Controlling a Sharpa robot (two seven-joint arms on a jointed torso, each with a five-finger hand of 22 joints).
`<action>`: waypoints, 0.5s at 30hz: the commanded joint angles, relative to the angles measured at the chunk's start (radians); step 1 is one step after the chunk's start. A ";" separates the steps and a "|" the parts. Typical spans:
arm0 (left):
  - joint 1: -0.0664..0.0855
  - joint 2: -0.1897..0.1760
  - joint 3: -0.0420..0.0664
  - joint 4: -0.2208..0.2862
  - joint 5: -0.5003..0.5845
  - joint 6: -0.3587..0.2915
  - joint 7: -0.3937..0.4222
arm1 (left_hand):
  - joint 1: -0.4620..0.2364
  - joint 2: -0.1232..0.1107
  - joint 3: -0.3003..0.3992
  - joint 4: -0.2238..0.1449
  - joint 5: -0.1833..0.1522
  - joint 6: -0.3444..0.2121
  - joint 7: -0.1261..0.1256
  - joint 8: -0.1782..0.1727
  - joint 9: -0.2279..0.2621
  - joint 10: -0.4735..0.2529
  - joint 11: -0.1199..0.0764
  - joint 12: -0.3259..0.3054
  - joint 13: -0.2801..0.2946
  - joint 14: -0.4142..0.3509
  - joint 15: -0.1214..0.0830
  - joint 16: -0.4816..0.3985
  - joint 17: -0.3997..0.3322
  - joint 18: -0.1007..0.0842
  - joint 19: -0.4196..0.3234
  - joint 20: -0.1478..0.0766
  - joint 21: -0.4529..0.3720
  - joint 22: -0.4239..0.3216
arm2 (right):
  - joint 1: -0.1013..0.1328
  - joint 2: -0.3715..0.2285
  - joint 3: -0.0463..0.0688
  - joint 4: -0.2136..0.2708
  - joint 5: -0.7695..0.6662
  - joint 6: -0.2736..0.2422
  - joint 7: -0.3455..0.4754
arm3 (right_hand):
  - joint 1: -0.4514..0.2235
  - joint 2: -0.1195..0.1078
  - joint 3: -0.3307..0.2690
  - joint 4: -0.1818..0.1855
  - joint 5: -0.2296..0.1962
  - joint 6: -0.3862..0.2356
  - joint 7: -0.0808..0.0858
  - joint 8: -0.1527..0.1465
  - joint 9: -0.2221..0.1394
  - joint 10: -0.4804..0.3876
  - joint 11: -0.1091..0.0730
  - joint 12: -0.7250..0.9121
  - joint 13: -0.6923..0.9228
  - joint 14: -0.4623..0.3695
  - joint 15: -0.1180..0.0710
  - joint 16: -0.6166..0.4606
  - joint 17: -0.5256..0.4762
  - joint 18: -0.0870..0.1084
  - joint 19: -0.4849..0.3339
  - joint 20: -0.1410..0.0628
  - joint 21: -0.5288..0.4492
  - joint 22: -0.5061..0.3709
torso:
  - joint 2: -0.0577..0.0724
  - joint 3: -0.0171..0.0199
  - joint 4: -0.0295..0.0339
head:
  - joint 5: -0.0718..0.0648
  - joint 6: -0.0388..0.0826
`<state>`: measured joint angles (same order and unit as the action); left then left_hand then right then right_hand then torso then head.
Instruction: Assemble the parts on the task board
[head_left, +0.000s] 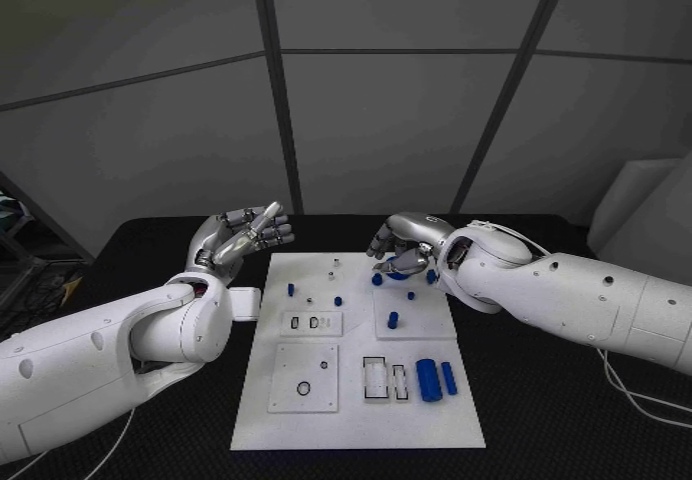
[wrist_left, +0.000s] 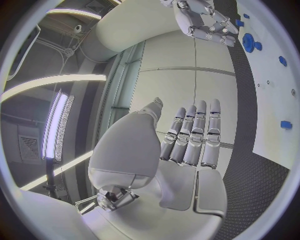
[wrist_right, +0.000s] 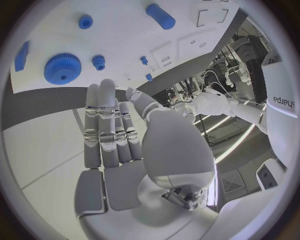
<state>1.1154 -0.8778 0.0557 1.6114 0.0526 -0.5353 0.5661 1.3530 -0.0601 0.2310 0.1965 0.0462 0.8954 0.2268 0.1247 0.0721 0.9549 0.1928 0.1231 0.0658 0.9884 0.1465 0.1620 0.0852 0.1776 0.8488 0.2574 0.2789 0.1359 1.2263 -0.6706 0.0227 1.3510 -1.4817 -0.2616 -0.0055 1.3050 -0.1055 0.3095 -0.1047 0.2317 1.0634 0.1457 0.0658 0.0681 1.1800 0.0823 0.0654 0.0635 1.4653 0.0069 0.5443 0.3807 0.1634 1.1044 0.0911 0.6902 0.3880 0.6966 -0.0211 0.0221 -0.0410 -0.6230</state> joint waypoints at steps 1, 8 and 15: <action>0.002 -0.003 0.001 0.015 -0.002 0.026 0.001 | -0.004 0.007 0.001 -0.007 0.003 0.005 0.012 -0.007 -0.002 0.008 -0.002 -0.004 -0.001 0.005 0.003 -0.008 -0.002 0.006 0.006 0.000 0.002 -0.002 | 0.004 0.005 0.001 0.009 -0.123 0.091 -0.090 | 0.002 -0.018 0.003 0.018 -0.005 -0.017 -0.003 -0.002 -0.001 -0.029 0.003 -0.002 0.002 0.048 -0.002 0.192 0.167 0.019 0.011 0.000 0.058 0.037 | 0.024 -0.0026 0.0076 | -0.005 0.005; 0.002 -0.005 0.001 0.030 -0.002 0.030 -0.006 | -0.004 0.007 0.000 -0.008 0.003 0.005 0.012 -0.009 -0.003 0.008 -0.002 -0.006 -0.002 0.005 0.003 -0.010 -0.003 0.006 0.006 0.000 0.001 -0.003 | 0.006 0.010 0.001 0.010 -0.157 0.129 -0.124 | 0.017 -0.028 -0.001 0.045 -0.005 -0.035 -0.006 -0.001 0.000 -0.058 0.008 0.000 0.004 0.040 0.003 0.443 0.418 0.017 0.002 0.007 0.147 0.107 | 0.041 -0.0043 0.0138 | -0.011 0.007; 0.002 -0.009 0.002 0.034 -0.002 0.031 -0.009 | -0.006 0.008 -0.001 -0.010 0.003 0.006 0.013 -0.011 -0.003 0.008 -0.001 -0.009 -0.002 0.005 0.004 -0.013 -0.004 0.005 0.006 0.000 0.000 -0.004 | 0.007 0.011 0.001 0.009 -0.175 0.140 -0.141 | 0.025 -0.029 -0.003 0.058 -0.002 -0.036 -0.006 -0.001 0.001 -0.061 0.010 0.001 0.004 0.034 0.003 0.522 0.499 0.008 0.014 0.009 0.215 0.183 | 0.049 -0.0046 0.0159 | -0.014 0.008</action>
<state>1.1152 -0.8856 0.0559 1.6429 0.0530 -0.5208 0.5572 1.3530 -0.0602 0.2304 0.1915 0.0462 0.8954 0.2268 0.1209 0.0697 0.9548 0.1929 0.1179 0.0649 0.9884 0.1465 0.1535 0.0830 0.1775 0.8487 0.2574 0.2788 0.1329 1.2309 -0.6602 0.0226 1.3589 -1.6176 -0.1528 -0.1144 1.3238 -0.1341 0.3055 -0.0516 0.2317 1.0348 0.1390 0.0658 0.0682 1.1252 0.0946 0.0654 0.0665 1.4653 0.0069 1.0596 0.8716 0.1635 1.1118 0.0984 0.8985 0.5637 0.7399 -0.0251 0.0361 -0.0541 -0.6152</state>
